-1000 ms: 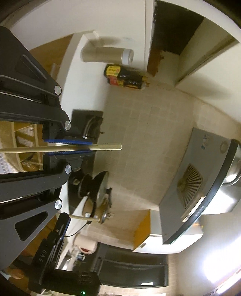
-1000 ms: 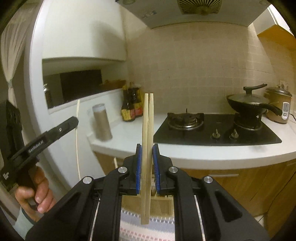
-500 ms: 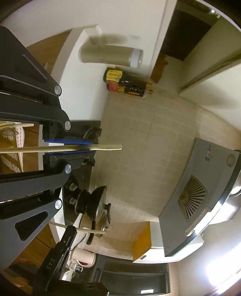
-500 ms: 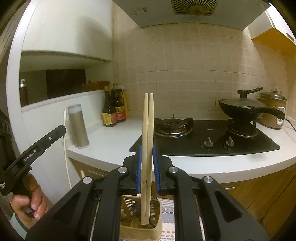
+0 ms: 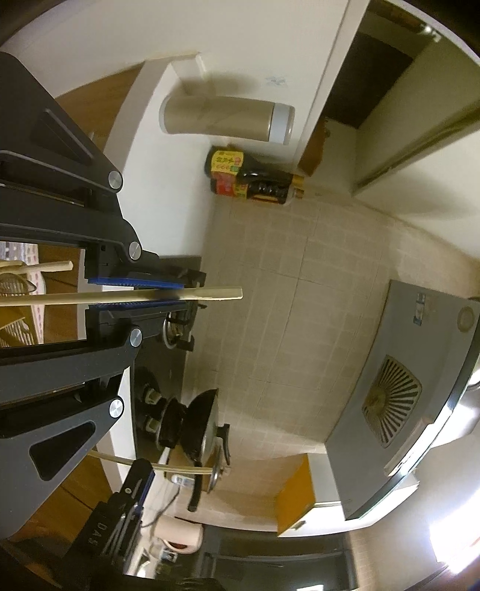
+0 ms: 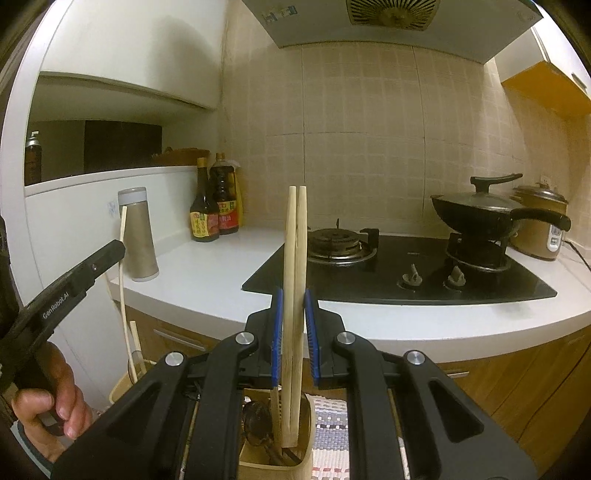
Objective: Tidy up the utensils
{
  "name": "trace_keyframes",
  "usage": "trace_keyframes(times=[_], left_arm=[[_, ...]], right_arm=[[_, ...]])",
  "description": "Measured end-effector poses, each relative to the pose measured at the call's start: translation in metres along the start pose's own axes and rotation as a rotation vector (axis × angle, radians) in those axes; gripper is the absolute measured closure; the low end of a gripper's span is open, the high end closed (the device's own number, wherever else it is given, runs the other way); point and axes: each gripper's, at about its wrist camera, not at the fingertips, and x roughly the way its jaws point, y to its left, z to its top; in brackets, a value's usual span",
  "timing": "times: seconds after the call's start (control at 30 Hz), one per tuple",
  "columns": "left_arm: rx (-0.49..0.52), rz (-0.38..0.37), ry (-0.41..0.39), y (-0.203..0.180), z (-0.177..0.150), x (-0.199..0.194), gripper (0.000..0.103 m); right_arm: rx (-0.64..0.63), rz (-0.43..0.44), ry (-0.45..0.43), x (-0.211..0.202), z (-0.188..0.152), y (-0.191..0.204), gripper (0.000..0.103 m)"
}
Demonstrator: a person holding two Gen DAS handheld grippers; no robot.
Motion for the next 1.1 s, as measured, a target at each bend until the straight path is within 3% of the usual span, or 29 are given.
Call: trace_keyframes(times=[0.2, 0.43, 0.47, 0.5, 0.57, 0.63, 0.9, 1.1], left_arm=[[0.043, 0.006, 0.007, -0.005, -0.012, -0.003, 0.099], [0.007, -0.028, 0.057, 0.002, -0.018, -0.018, 0.097], [-0.002, -0.036, 0.066, 0.003, -0.019, -0.021, 0.093], [-0.011, -0.043, 0.078, 0.005, -0.019, -0.024, 0.082], [-0.029, -0.058, 0.099, 0.008, -0.018, -0.035, 0.077], [-0.051, -0.071, 0.113, 0.011, -0.018, -0.046, 0.058], [-0.081, -0.029, 0.178, 0.005, -0.035, -0.105, 0.038], [0.001, 0.045, 0.161, -0.024, -0.054, -0.14, 0.024]], right_arm=[[0.002, 0.0, 0.006, 0.001, -0.009, -0.001, 0.093], [0.001, 0.022, 0.052, -0.008, -0.021, 0.0, 0.092], [-0.001, 0.025, 0.059, -0.01, -0.023, 0.0, 0.092], [-0.003, 0.03, 0.073, -0.013, -0.026, 0.0, 0.09], [0.001, 0.04, 0.092, -0.021, -0.03, -0.001, 0.08], [0.01, 0.043, 0.094, -0.031, -0.034, -0.004, 0.049], [0.089, 0.055, 0.097, -0.083, -0.069, -0.009, 0.047], [0.079, 0.03, 0.055, -0.117, -0.085, -0.001, 0.029]])
